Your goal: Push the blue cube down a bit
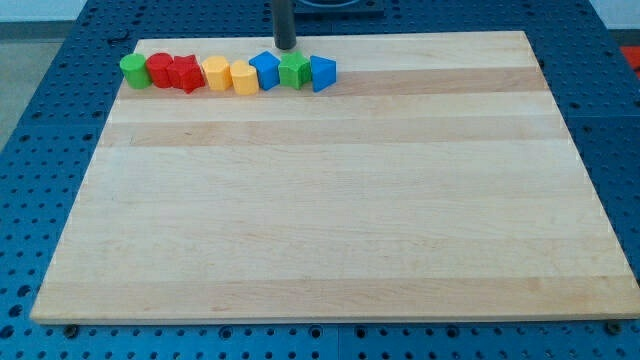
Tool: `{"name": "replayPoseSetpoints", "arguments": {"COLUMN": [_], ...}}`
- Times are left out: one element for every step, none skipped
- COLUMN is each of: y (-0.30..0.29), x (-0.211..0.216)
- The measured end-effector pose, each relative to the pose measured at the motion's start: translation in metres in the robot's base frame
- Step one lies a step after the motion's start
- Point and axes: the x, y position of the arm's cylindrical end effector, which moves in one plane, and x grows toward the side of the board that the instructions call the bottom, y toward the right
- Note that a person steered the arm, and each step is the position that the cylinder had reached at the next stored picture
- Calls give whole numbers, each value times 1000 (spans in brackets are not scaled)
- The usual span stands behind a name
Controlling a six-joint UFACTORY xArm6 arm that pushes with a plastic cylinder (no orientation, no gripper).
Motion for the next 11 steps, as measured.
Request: {"name": "replayPoseSetpoints", "arguments": {"y": [-19, -48, -67, -63, -62, -62, -55, -33, -30, -32, -32], "x": [0, 0, 0, 0, 12, 26, 27, 27, 33, 48, 55]}}
